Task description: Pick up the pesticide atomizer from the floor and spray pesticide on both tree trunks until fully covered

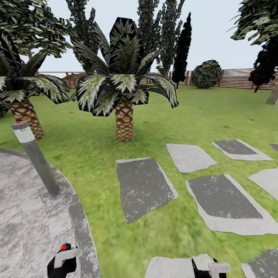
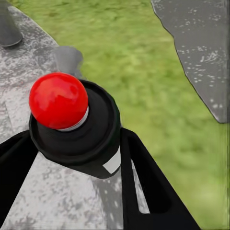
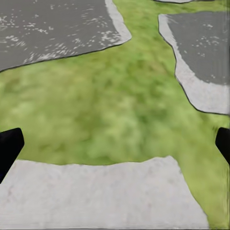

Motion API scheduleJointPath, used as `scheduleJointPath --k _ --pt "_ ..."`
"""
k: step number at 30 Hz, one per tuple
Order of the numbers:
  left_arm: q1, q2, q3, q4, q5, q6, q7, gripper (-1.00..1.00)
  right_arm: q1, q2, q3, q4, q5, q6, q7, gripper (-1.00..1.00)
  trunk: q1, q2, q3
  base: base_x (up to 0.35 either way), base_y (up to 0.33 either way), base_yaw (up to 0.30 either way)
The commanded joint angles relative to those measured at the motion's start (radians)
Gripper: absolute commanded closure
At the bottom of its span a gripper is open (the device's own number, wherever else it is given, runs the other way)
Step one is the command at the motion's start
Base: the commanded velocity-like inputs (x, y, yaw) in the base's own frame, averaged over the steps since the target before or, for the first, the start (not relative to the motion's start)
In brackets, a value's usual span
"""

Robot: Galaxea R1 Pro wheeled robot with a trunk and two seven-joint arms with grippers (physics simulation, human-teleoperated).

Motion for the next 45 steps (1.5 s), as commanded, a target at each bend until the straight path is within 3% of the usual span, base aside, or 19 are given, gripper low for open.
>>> scheduleJointPath --k 1,26,45 --pt "0.000 0.000 0.000 0.000 0.002 -0.003 0.000 1.00 -0.001 0.000 0.000 0.001 0.000 -0.003 0.000 -1.00 0.000 0.000 -0.001 0.000 0.000 -0.266" --pt "-0.001 -0.007 -0.002 0.001 0.001 -0.001 0.000 1.00 -0.001 0.000 0.000 0.001 0.000 -0.003 0.000 -1.00 0.000 0.000 -0.001 0.005 0.000 -0.268" --pt "-0.001 -0.007 -0.002 0.001 0.002 -0.001 0.000 1.00 -0.001 0.000 0.000 0.001 0.000 -0.003 0.000 -1.00 0.000 0.000 -0.001 0.246 -0.117 -0.268"
